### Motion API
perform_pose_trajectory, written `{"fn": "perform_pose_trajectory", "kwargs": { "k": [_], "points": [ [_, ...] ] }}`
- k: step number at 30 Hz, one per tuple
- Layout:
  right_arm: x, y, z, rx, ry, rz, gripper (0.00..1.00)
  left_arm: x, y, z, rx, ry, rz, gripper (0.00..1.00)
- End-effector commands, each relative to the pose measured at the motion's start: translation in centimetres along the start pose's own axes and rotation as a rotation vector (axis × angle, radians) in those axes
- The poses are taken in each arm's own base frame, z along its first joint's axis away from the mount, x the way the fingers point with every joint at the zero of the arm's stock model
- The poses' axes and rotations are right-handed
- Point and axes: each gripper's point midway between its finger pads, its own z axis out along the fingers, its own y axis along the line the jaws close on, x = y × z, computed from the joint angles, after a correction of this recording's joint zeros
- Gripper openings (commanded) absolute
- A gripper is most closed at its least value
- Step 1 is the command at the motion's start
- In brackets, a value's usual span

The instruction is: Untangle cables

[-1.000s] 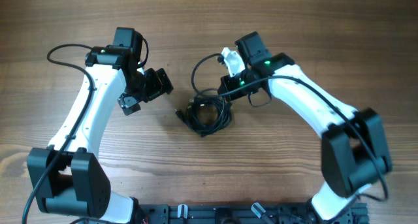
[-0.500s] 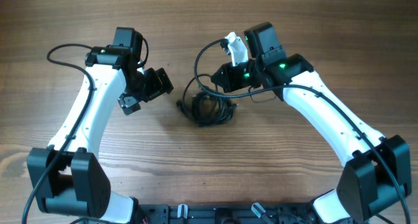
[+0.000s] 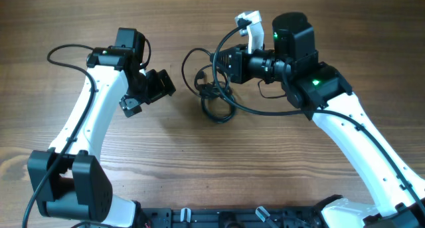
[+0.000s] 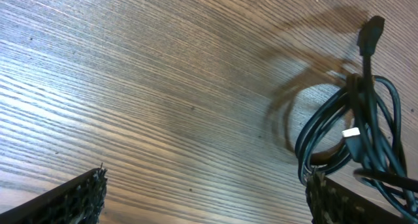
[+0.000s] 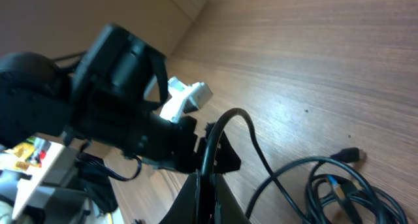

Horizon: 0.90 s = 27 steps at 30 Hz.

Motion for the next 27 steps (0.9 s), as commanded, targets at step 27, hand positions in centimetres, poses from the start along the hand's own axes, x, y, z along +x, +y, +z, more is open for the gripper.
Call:
{"fn": "perform_pose_trajectory", "kwargs": {
  "k": [27],
  "points": [
    [-4.8,8.4,-5.7,-0.214,-0.192,0.048,0.04,0.3,0.3,0.3,-0.010,0.020,0.039,1.00]
  ]
}}
